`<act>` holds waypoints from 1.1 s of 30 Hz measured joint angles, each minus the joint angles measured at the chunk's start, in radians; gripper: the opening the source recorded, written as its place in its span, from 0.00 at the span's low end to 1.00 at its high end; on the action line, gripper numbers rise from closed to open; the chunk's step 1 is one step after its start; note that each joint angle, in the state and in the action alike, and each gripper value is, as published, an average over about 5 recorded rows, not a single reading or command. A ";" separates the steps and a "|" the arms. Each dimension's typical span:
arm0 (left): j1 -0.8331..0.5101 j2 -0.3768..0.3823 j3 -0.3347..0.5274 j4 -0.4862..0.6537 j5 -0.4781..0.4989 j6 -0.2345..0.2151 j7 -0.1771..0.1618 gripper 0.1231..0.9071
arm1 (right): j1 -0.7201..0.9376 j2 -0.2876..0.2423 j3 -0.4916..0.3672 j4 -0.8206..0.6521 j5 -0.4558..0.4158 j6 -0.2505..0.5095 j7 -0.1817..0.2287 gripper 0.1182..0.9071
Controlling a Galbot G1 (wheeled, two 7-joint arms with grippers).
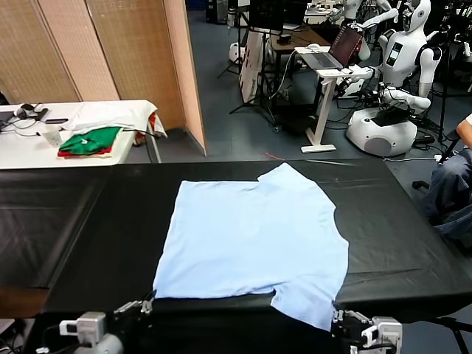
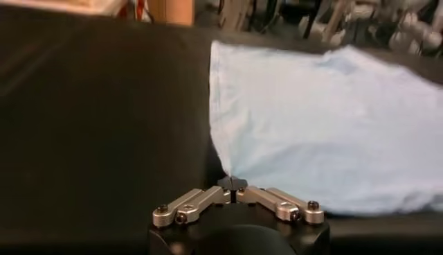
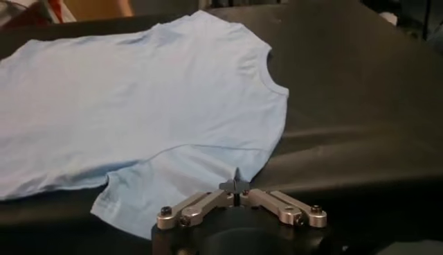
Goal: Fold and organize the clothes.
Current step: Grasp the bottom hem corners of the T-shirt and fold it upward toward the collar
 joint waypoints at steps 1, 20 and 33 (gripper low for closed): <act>-0.020 -0.005 0.005 0.009 0.004 -0.009 0.005 0.03 | 0.028 -0.008 -0.006 -0.027 -0.001 0.005 -0.002 0.03; -0.356 -0.031 0.125 0.332 0.120 -0.084 0.064 0.03 | 0.372 -0.061 -0.156 -0.355 -0.044 0.021 -0.004 0.03; -0.452 0.025 0.190 0.428 0.176 -0.106 0.082 0.03 | 0.394 -0.060 -0.154 -0.376 -0.020 0.034 -0.087 0.18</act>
